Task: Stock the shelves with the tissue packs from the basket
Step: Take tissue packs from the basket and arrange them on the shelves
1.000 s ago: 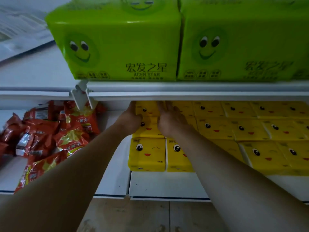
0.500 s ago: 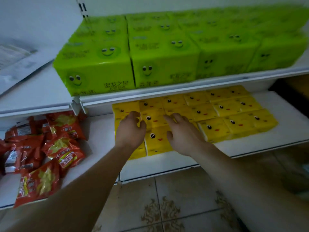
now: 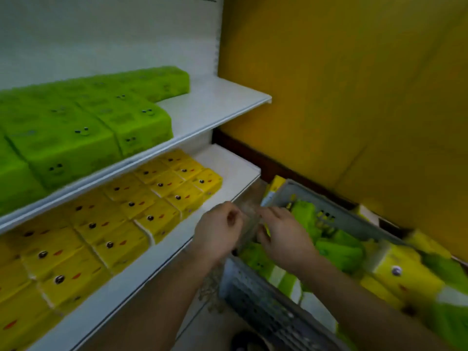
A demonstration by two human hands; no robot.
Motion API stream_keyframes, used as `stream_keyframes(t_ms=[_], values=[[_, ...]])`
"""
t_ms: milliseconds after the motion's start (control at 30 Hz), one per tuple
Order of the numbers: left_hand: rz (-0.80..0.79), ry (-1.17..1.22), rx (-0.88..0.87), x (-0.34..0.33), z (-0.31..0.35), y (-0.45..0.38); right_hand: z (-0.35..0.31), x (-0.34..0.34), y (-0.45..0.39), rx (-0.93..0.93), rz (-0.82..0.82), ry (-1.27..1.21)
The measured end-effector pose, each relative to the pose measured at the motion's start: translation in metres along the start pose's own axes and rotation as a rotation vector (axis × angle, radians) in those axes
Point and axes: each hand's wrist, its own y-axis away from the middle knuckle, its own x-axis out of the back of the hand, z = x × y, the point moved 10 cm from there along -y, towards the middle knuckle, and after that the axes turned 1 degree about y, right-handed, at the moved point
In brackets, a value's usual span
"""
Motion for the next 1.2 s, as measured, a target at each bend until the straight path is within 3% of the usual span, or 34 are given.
stream_keyframes(t_ms=[200,333,367,500,533,567,633,700,833,1067,1200], values=[[-0.347,0.031,-0.061,-0.114,0.047,0.0,0.138,0.008,0.058,-0.395,-0.127,0.215],[-0.476,0.042,-0.069,-0.173,0.059,0.003,0.213,0.01,0.097,-0.536,-0.345,0.398],[-0.501,0.049,-0.071,-0.186,0.062,0.004,0.224,0.018,0.098,-0.52,-0.309,0.42],[-0.539,0.082,-0.094,-0.225,0.079,0.011,0.244,0.078,0.099,-0.42,0.105,0.276],[-0.551,0.084,-0.095,-0.232,0.085,0.013,0.255,0.084,0.106,-0.474,0.083,0.231],[-0.56,0.091,-0.09,-0.238,0.09,0.014,0.27,0.079,0.115,-0.547,-0.039,0.209],[-0.591,0.12,-0.081,-0.25,0.104,0.017,0.295,0.053,0.143,-0.649,-0.398,0.259],[-0.625,0.147,-0.085,-0.26,0.118,0.02,0.303,0.037,0.165,-0.647,-0.545,0.27],[-0.668,0.156,-0.081,-0.264,0.132,0.031,0.295,0.035,0.169,-0.57,-0.472,0.235],[-0.629,0.249,-0.009,-0.226,0.121,0.033,0.281,0.046,0.143,-0.615,-0.522,0.096],[-0.599,0.31,0.002,-0.187,0.113,0.026,0.237,0.083,0.101,-0.449,-0.332,0.132]])
